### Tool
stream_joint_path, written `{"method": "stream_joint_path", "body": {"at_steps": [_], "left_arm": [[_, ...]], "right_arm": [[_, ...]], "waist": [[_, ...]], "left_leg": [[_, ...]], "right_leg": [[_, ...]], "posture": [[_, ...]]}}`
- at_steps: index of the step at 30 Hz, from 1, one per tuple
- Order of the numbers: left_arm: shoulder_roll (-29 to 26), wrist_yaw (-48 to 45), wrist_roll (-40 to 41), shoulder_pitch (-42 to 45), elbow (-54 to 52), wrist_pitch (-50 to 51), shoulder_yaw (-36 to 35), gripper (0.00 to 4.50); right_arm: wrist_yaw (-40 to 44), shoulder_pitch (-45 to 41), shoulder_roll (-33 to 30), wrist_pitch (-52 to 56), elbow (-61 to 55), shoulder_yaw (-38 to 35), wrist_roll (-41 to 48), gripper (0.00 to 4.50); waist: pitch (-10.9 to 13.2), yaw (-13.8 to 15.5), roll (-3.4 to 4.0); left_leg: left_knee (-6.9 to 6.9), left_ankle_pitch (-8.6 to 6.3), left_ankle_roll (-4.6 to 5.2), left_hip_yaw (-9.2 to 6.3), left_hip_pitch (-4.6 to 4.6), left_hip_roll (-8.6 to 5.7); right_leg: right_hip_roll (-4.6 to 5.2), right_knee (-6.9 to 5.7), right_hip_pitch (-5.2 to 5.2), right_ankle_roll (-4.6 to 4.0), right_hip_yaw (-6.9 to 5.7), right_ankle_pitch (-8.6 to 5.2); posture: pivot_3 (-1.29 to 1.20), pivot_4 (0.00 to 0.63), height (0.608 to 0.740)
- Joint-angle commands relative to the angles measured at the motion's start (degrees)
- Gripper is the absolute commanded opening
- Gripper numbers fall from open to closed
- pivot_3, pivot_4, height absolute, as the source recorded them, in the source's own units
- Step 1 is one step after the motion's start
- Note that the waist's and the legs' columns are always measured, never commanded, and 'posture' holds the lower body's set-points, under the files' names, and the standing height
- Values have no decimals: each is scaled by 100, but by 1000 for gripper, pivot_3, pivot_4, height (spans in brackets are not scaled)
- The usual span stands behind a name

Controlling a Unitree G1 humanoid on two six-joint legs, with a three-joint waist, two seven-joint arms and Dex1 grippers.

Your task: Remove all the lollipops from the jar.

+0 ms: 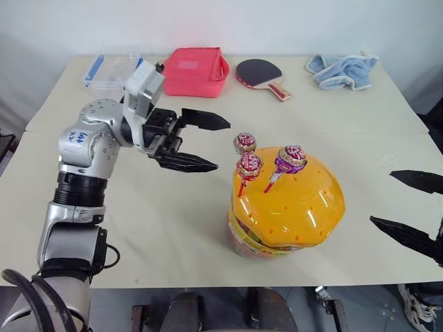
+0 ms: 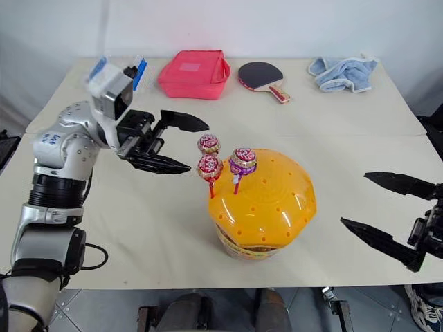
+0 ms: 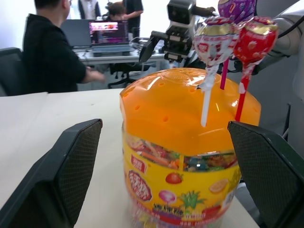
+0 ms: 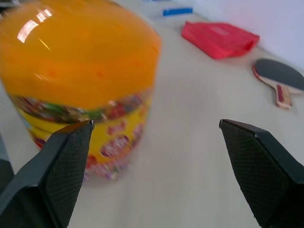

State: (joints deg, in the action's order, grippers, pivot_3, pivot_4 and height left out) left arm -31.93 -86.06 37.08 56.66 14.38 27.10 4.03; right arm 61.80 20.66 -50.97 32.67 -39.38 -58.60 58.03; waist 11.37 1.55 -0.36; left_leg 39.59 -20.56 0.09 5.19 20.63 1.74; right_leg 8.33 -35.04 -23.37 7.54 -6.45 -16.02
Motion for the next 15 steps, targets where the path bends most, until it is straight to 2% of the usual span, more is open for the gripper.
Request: {"method": "stream_joint_path", "body": {"at_steps": [1, 6, 15], "left_arm": [[169, -531, -1, 200, -7, -105, 123, 4500], [387, -558, 77, 358, 18, -66, 192, 4500], [568, -643, 101, 421, -25, -97, 315, 4500]], "right_arm": [[-432, -8, 18, 66, -468, -243, 545, 4454], [-954, -120, -2, 10, -612, -174, 744, 4454], [-1113, -34, 60, -54, -601, -181, 702, 4454]], "waist": [[0, 0, 0], [0, -1, -1], [0, 7, -1]], "left_leg": [[3, -1, 2, 0, 1, 0], [27, -4, 7, -4, 13, 1], [47, -8, 15, -10, 36, 0]], "right_leg": [[0, 0, 0, 1, 1, 1], [0, 0, 0, 2, 1, 10], [0, 3, -5, 8, -3, 19]], "posture": [[0, 150, 740], [0, 150, 740], [0, 150, 740]]}}
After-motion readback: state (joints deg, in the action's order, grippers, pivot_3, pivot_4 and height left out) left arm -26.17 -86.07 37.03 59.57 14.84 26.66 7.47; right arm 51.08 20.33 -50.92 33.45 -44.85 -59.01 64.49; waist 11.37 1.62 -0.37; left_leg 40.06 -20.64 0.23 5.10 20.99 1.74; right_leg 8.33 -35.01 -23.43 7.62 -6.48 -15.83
